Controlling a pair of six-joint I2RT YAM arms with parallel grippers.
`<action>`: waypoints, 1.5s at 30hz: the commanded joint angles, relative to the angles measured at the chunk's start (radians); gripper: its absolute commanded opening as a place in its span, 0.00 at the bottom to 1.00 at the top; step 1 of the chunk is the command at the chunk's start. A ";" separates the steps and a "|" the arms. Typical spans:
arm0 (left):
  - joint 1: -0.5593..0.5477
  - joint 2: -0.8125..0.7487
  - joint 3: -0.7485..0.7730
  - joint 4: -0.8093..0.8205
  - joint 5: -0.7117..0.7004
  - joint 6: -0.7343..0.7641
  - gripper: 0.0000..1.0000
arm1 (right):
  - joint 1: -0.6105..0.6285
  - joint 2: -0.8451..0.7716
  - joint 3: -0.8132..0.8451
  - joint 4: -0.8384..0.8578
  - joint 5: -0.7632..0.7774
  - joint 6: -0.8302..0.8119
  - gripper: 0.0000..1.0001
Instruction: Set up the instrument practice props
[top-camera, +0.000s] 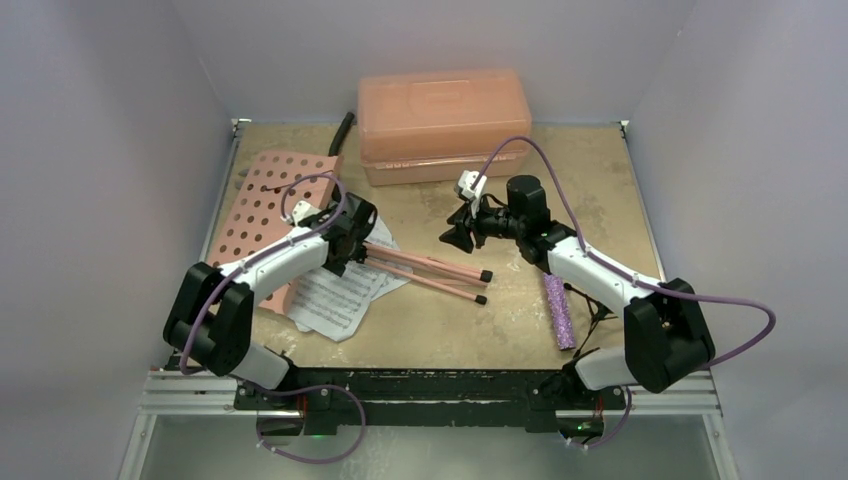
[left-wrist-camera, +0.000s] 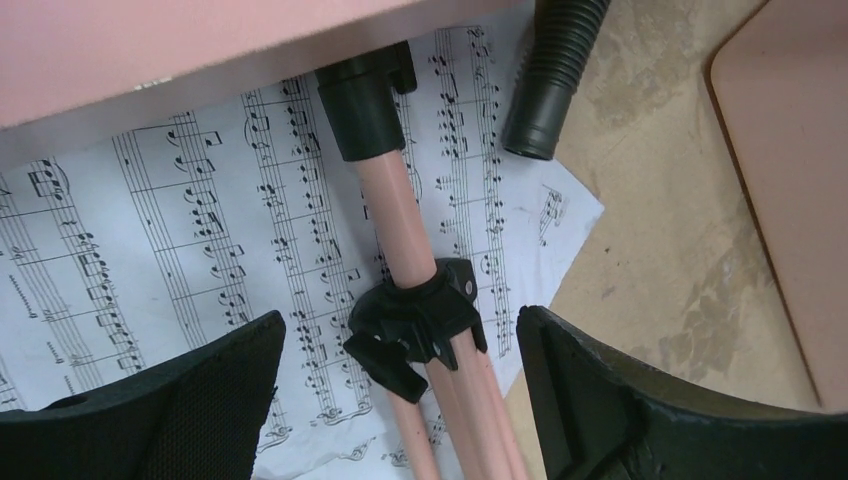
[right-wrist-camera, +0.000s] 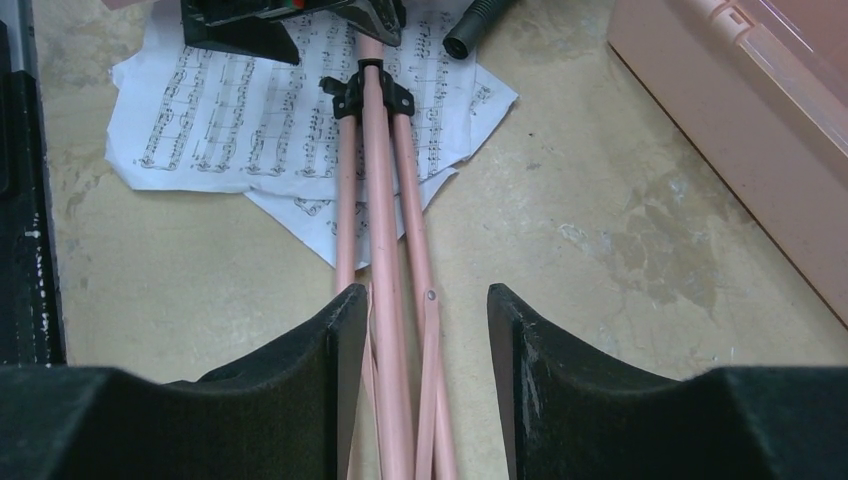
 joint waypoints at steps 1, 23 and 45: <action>0.044 0.042 -0.026 0.096 0.003 -0.069 0.84 | 0.002 -0.034 -0.003 0.014 -0.002 -0.007 0.50; 0.095 0.171 0.052 0.162 0.059 -0.005 0.00 | 0.002 -0.032 0.021 -0.072 -0.030 -0.065 0.56; -0.070 -0.161 0.170 0.295 -0.267 0.514 0.00 | 0.001 -0.185 0.242 -0.015 0.410 0.304 0.98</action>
